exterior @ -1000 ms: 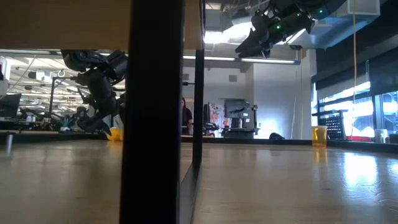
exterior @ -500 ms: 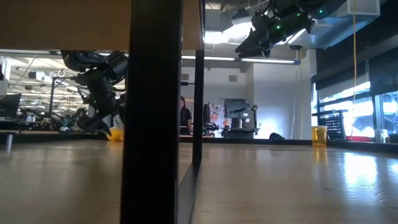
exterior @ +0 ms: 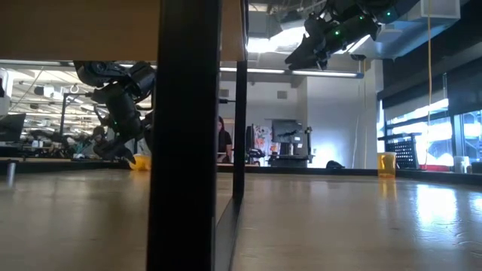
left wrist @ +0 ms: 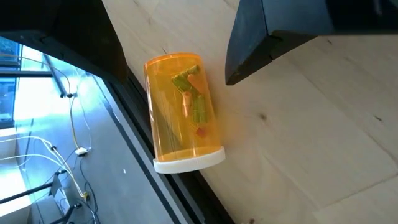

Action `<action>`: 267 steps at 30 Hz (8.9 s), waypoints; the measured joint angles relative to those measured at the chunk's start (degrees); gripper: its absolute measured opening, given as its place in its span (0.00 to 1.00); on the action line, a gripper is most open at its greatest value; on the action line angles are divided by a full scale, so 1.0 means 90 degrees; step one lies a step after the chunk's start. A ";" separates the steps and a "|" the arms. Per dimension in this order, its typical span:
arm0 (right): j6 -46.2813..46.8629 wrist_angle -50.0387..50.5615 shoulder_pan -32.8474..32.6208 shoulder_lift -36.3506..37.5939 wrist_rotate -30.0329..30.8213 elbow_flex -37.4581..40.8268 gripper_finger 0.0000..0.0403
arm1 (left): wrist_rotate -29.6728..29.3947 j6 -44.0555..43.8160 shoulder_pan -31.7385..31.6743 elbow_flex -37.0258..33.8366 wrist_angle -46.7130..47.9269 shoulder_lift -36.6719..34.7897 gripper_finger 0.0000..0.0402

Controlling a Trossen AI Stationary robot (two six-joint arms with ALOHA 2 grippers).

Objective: Pick and place medicine bottles onto shelf by color
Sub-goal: Put the top left orange pill bottle on the shelf aligned with the other orange pill bottle

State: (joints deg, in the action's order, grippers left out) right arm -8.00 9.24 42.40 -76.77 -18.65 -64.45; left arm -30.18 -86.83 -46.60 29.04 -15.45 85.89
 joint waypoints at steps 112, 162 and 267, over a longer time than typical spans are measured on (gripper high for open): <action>0.0001 0.0001 0.0001 0.0000 0.0000 0.0000 0.53 | -0.0988 -0.0450 0.0244 0.0551 0.0017 0.0883 0.66; -0.0001 0.0001 -0.0001 -0.0002 0.0002 0.0000 0.53 | 0.0876 -0.0133 0.0690 0.0546 -0.0101 0.0882 0.36; 0.0726 -0.0146 0.0000 0.0005 -0.0532 0.0000 0.53 | 0.2404 0.3984 0.2344 0.6960 0.9441 0.1115 0.36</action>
State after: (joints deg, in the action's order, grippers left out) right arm -1.47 7.93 42.40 -76.73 -23.44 -64.45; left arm -8.55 -50.98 -25.51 91.68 69.52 95.93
